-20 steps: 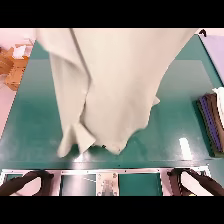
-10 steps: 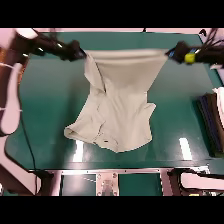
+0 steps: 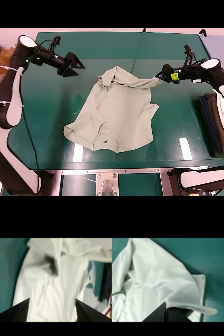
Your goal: Fold the shirts.
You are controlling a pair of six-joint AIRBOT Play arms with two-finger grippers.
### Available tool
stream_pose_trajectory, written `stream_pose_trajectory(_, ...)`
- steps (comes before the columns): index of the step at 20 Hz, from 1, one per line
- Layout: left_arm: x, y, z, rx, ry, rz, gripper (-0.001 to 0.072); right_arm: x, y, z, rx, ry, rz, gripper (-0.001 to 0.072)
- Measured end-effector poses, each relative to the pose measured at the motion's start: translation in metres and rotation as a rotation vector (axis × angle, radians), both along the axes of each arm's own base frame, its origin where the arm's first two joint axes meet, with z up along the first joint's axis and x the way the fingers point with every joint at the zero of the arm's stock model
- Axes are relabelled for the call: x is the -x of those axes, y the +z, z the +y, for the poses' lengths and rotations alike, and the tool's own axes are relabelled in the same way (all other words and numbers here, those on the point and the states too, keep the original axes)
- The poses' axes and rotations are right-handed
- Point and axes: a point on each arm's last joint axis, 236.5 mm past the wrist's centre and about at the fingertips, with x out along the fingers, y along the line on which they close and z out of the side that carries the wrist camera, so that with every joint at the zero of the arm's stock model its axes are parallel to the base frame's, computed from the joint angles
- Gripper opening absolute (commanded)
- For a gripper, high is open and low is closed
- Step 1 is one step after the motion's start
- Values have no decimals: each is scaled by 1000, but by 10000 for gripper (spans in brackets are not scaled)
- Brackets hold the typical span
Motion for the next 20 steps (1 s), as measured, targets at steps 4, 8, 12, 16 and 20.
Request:
stream_pose_trajectory(4, 72, 5, 8, -70, -80, 159, 529, 5, -12, -21, 34, -32, 42, 13)
stream_pose_trajectory(8, 162, -2, 15, -200, -76, 238, 530, 8, -16, -36, 43, -53, 62, 13)
stream_pose_trajectory(12, 243, -43, 8, -198, 53, 281, 529, 9, -17, -44, 50, -67, 66, 13)
stream_pose_trajectory(16, 302, -95, -23, -117, 134, 366, 529, 7, -17, -48, 56, -78, 61, 13)
stream_pose_trajectory(20, 331, -120, -45, -101, 147, 384, 529, 7, -18, -49, 58, -80, 60, 13)
